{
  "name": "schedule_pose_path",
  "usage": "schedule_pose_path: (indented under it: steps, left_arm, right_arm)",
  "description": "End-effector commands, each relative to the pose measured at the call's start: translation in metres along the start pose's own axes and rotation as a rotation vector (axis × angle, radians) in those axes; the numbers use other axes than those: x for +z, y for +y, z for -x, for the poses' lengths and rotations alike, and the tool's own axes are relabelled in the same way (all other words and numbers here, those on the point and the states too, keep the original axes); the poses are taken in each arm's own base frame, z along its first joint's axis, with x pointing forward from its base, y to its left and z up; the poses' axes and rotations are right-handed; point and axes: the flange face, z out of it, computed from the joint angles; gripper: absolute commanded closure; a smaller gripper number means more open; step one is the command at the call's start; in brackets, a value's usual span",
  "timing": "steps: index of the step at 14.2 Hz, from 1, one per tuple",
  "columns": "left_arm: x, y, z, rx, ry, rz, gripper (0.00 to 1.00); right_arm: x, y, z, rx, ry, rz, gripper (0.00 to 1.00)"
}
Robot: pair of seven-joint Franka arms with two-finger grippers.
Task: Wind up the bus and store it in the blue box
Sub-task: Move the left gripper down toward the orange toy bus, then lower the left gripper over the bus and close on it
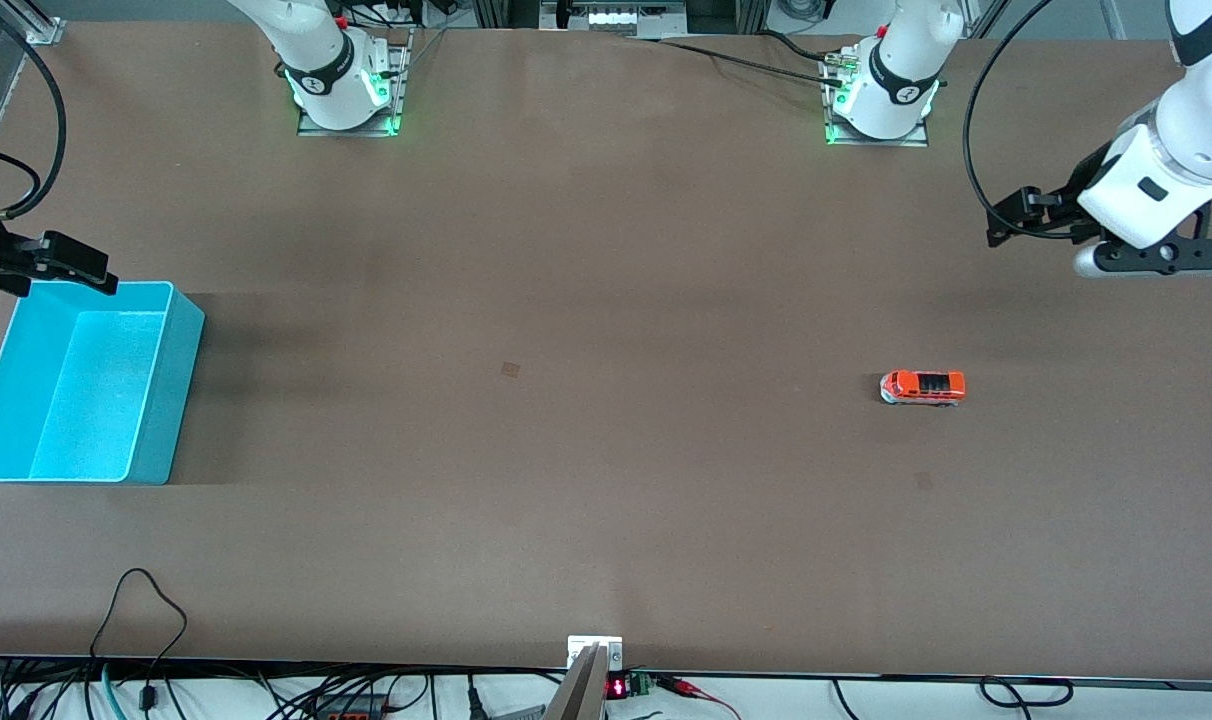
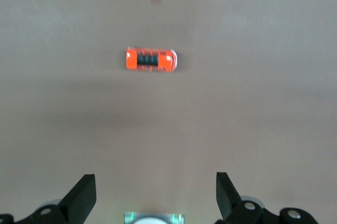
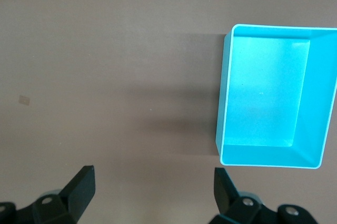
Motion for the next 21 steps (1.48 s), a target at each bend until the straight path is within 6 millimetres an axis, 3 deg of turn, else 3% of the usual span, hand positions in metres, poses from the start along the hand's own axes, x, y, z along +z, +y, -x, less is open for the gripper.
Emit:
schedule_pose_path:
  steps: [1, 5, 9, 11, 14, 17, 21]
  left_arm:
    - [0.003, 0.011, 0.006, 0.092, -0.085, 0.006, 0.0]
    - [0.018, 0.003, -0.001, 0.438, -0.118, 0.027, 0.0]
    - [0.048, -0.009, -0.023, 0.726, -0.082, 0.031, 0.0]
    - [0.084, -0.012, -0.041, 0.895, -0.059, 0.029, 0.0]
    - [0.16, -0.026, -0.08, 1.181, -0.076, 0.01, 0.0]
    - [0.206, -0.028, -0.109, 1.358, -0.058, -0.093, 0.0]
    - [0.275, -0.045, -0.116, 1.533, 0.029, -0.137, 0.0]
  right_arm:
    - [0.016, 0.002, -0.006, 0.001, -0.028, 0.002, 0.0]
    - [0.051, 0.002, -0.017, -0.002, -0.105, 0.001, 0.0]
    - [0.054, 0.006, -0.015, 0.019, -0.126, -0.001, 0.0]
    - [0.056, 0.013, -0.015, 0.022, -0.128, -0.004, 0.0]
    - [0.06, 0.018, -0.015, 0.029, -0.134, -0.011, 0.0]
    - [0.059, 0.016, -0.016, 0.027, -0.132, -0.014, 0.0]
    - [0.059, 0.014, -0.016, 0.026, -0.132, -0.016, 0.0]
